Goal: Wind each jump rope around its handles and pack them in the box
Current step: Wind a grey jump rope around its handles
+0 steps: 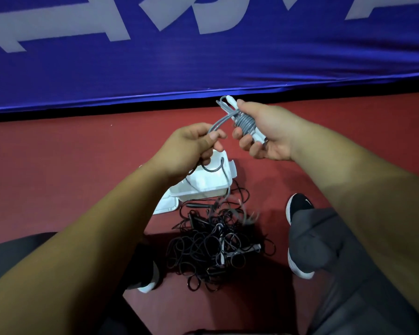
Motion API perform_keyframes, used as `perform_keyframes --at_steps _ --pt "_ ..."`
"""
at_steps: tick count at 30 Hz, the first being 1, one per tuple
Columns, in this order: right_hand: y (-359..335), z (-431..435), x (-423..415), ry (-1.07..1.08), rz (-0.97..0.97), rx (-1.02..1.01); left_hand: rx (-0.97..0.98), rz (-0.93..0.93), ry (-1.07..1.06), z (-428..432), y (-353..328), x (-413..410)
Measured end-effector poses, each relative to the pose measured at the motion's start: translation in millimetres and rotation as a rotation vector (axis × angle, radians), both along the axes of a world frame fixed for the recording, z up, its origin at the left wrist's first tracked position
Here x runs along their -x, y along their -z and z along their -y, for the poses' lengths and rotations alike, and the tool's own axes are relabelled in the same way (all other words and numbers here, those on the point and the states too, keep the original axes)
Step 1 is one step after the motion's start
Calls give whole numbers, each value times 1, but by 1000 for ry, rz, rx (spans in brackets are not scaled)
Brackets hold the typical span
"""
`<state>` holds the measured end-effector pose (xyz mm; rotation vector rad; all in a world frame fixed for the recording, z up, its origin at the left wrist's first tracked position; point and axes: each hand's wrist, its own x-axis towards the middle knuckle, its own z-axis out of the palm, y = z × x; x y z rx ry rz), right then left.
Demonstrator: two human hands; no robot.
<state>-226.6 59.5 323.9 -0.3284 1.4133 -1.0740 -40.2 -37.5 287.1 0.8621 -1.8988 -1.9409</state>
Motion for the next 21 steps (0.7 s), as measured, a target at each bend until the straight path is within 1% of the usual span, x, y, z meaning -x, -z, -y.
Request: perform_keyframes --at_steps 2,5,9,11,15,18,21 --pt "-2 1 1 12 15 28 -33 -63 1 3 -2 1" --pt "-6 1 3 14 21 77 59 -62 55 5 -11 0" --pt "-8 -1 4 13 -40 87 359 143 239 10 -22 -4" --pt "-7 -2 3 -4 -70 84 410 230 280 12 -24 -6" --pt "-6 -4 -1 -61 -105 87 346 338 261 14 -18 -9" --pt "-2 -4 -8 -72 -130 95 245 360 211 13 -9 -9" --pt "1 -3 -12 -61 -150 105 97 358 152 10 -5 -9"
